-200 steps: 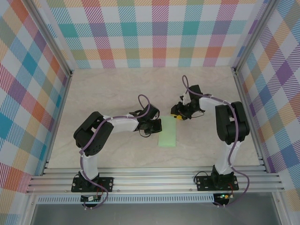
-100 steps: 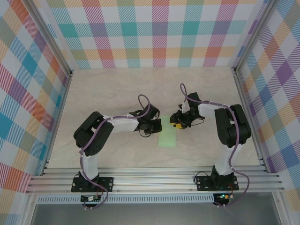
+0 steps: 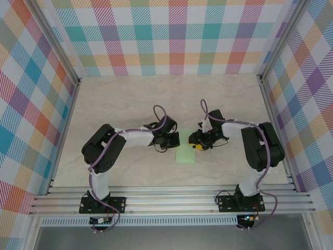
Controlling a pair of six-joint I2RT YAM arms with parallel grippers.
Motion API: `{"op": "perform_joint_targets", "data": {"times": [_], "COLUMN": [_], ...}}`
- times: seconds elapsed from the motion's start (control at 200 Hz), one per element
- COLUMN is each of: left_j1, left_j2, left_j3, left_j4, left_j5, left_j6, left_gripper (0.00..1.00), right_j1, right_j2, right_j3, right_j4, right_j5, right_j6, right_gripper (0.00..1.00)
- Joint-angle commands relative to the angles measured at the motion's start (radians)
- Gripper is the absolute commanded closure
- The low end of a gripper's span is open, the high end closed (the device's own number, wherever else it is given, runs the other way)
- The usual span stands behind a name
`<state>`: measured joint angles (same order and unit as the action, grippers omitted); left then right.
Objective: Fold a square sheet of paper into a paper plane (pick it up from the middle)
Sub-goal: Fold the square sheet of paper in half at the center of the table.
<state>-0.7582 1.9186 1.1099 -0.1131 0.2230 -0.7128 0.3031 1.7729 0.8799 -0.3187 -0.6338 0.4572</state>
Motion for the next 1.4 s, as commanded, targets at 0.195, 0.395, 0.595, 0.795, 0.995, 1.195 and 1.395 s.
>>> {"op": "perform_joint_targets", "data": {"times": [0.195, 0.395, 0.595, 0.795, 0.995, 1.195, 1.395], "left_j1": [-0.019, -0.018, -0.018, -0.019, -0.018, -0.019, -0.018], "left_j2": [0.026, 0.027, 0.025, 0.020, 0.019, 0.017, 0.014], "left_j3": [-0.016, -0.013, -0.017, -0.021, -0.021, -0.024, -0.025], "left_j4": [-0.082, -0.082, -0.084, -0.085, -0.082, -0.079, -0.084], "left_j5": [0.004, 0.005, 0.002, -0.002, -0.002, 0.000, -0.004], "left_j6": [0.019, 0.019, 0.019, 0.019, 0.019, 0.020, 0.023], "left_gripper": [1.00, 1.00, 1.00, 1.00, 1.00, 1.00, 1.00], "right_j1": [0.014, 0.057, 0.080, 0.083, 0.107, 0.135, 0.136], "right_j2": [-0.089, -0.148, -0.082, -0.153, -0.234, -0.177, -0.221], "right_j3": [-0.055, -0.116, -0.167, -0.181, -0.216, -0.264, -0.275], "right_j4": [-0.022, -0.003, 0.042, 0.017, -0.004, 0.039, 0.028], "right_j5": [-0.005, -0.002, 0.020, 0.016, 0.004, 0.037, 0.035], "right_j6": [-0.008, 0.021, 0.036, 0.034, 0.040, 0.058, 0.064], "right_gripper": [0.56, 0.55, 0.56, 0.56, 0.55, 0.55, 0.55]}}
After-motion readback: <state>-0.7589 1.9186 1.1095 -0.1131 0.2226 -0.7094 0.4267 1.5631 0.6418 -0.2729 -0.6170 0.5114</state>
